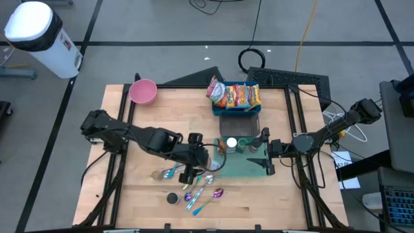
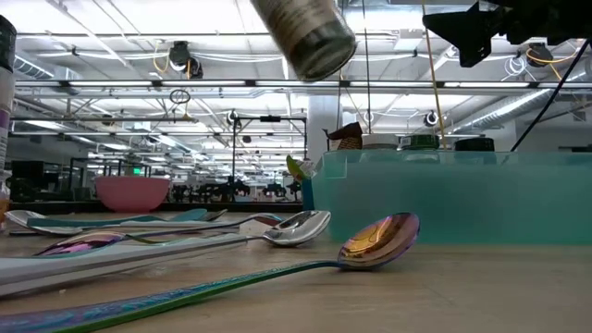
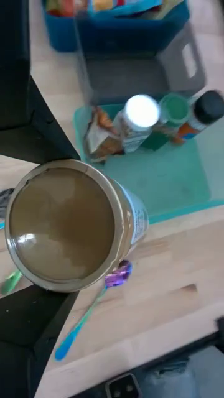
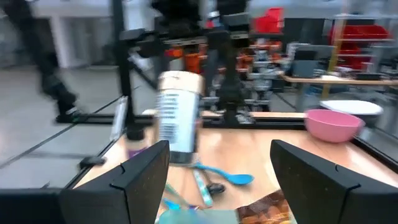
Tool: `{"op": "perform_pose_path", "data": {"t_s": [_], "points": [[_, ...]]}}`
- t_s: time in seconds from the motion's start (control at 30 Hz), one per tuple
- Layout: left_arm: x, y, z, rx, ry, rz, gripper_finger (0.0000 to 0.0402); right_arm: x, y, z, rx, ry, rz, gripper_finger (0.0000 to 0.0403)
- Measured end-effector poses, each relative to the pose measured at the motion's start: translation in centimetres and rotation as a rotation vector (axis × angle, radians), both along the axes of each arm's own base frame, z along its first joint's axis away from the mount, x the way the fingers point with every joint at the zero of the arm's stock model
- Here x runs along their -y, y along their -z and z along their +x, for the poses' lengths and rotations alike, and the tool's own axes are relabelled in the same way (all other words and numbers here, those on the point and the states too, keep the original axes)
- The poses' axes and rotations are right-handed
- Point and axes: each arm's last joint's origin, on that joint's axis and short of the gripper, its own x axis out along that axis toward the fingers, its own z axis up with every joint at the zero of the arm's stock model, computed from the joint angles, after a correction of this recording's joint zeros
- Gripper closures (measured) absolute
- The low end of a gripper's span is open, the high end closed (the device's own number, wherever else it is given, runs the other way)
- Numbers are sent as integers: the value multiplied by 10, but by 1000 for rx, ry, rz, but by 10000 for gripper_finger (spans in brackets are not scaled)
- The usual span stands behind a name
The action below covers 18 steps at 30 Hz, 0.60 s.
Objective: Pick & Place Food Item
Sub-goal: Put the gold seasoning bottle into the green bin
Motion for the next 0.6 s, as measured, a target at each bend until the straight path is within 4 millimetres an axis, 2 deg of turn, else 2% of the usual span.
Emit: {"op": "perform_pose_path", "data": {"t_s": [0.17, 0.43, 0.6], "points": [[-8, -3, 4, 31, -24, -3, 127, -6, 5, 16, -55, 74, -6, 133], [-15, -3, 6, 34, -54, 2, 127, -36, -14, 81, -217, 71, -139, 127], [-15, -3, 6, 33, -57, 1, 127, -42, -8, 111, -298, 88, -177, 99]]}}
